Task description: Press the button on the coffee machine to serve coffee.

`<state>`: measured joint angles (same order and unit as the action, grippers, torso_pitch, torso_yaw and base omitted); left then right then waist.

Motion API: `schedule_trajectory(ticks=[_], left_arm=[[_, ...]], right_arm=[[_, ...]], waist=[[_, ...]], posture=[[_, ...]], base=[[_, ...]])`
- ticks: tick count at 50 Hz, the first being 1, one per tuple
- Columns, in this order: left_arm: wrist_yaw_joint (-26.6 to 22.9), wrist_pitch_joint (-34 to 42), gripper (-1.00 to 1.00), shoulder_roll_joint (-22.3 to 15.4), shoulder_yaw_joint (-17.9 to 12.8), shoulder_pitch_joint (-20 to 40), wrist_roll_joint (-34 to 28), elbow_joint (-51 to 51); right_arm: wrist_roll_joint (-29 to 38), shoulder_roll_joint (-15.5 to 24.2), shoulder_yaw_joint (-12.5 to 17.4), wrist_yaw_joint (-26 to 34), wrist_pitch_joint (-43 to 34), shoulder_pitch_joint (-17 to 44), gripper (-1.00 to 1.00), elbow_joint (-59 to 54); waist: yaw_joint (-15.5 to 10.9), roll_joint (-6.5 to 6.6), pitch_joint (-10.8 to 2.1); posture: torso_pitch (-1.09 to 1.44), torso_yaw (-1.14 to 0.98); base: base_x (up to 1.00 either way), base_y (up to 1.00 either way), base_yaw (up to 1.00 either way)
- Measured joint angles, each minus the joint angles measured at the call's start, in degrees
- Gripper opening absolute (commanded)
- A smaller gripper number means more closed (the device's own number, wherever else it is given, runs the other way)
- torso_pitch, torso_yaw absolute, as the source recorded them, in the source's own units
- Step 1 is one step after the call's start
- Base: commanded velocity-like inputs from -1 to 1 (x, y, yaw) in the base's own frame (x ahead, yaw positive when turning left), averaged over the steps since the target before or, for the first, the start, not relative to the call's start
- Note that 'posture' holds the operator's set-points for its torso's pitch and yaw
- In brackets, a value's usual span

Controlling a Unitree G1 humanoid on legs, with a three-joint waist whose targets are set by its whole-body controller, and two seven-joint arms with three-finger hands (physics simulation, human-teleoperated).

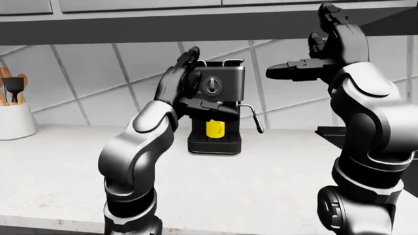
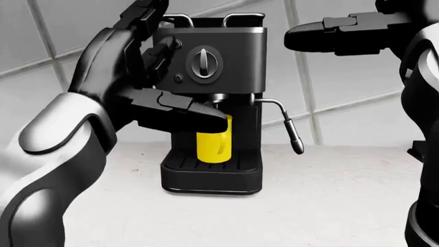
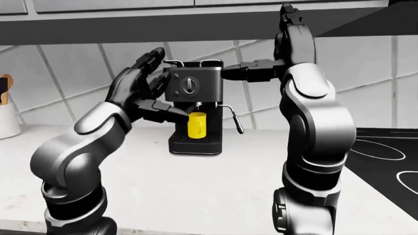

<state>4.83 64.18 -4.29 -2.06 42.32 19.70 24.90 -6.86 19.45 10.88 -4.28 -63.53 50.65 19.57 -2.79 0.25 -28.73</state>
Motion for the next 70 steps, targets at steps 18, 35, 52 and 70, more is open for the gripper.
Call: schedule_trajectory(ticks=[18, 35, 52, 70], left_arm=[[-2.39, -2.88, 1.00, 0.44, 0.57, 1.57, -2.32, -4.80], [-3.65, -5.86, 1.00, 0.32, -0.11, 2.45, -3.72, -9.65], [-4.18, -7.99, 1.00, 0.61, 0.11, 2.41, -4.26, -12.14], [-5.08, -11.60, 1.00, 0.93, 0.31, 3.02, -5.39, -17.59]], right_arm=[[-0.23, 0.10, 0.18, -0.11, -0.03, -0.06, 1.00, 0.07], [-0.28, -0.30, 0.10, -0.39, 0.81, -0.79, 1.00, -0.18], [-0.53, -0.32, 0.12, -0.69, 1.00, -0.72, 1.00, 0.00], [-0.53, -0.88, -0.29, -0.79, 2.04, -0.77, 1.00, -1.19]], waist=[[-0.01, -0.14, -0.12], [0.04, -0.18, -0.13], [0.10, -0.23, -0.21], [0.10, -0.31, -0.24]], posture=[[-0.90, 0.00], [-0.90, 0.00], [-0.90, 0.00], [-0.90, 0.00]], base=[[0.00, 0.00, 0.00], [0.00, 0.00, 0.00], [0.00, 0.00, 0.00], [0.00, 0.00, 0.00]])
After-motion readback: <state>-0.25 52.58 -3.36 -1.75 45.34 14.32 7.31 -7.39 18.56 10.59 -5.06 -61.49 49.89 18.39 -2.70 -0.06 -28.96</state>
